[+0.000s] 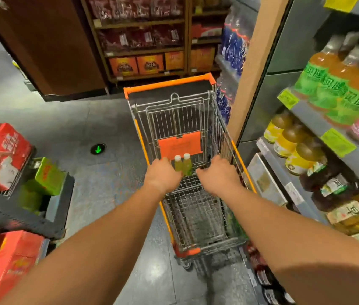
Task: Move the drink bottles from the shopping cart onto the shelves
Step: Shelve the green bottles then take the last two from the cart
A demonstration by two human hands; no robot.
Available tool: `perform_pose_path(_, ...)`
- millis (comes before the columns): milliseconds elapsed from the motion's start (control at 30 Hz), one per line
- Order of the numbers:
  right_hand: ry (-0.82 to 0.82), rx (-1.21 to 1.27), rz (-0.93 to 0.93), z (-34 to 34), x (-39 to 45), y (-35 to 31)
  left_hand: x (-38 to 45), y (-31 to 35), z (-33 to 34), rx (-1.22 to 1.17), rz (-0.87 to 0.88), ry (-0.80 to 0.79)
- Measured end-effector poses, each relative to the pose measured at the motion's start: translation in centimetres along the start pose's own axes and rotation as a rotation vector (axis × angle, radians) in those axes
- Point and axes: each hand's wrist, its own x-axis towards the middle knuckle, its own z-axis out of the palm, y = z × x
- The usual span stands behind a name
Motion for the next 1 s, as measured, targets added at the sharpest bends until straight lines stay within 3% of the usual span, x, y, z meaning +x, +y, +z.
perform_pose_path(267,-0.078,0.023,-0.028,8.6,18.2,0.2,18.7,-1.8,7.4,-0.075,-0.141,-0.042)
perform_pose_path(500,-0.074,-0.007,-0.027,20.3,34.6,2.4,33.6,-5.6,20.3,-0.224,-0.341,0.029)
perform_pose_path(800,-0.234,-0.038,-0.039,33.4,43.4,6.3,40.4,-11.2,32.1,-0.405,-0.502,0.035)
perform_pose_path(900,-0.315,0.090,0.020,35.8,45.4,6.7,41.8,-11.8,33.6,-0.445,-0.511,0.084)
perform_pose_path(1000,-0.293,0.204,-0.010,37.0,46.7,6.3,43.1,-12.0,34.4,-0.432,-0.520,0.116)
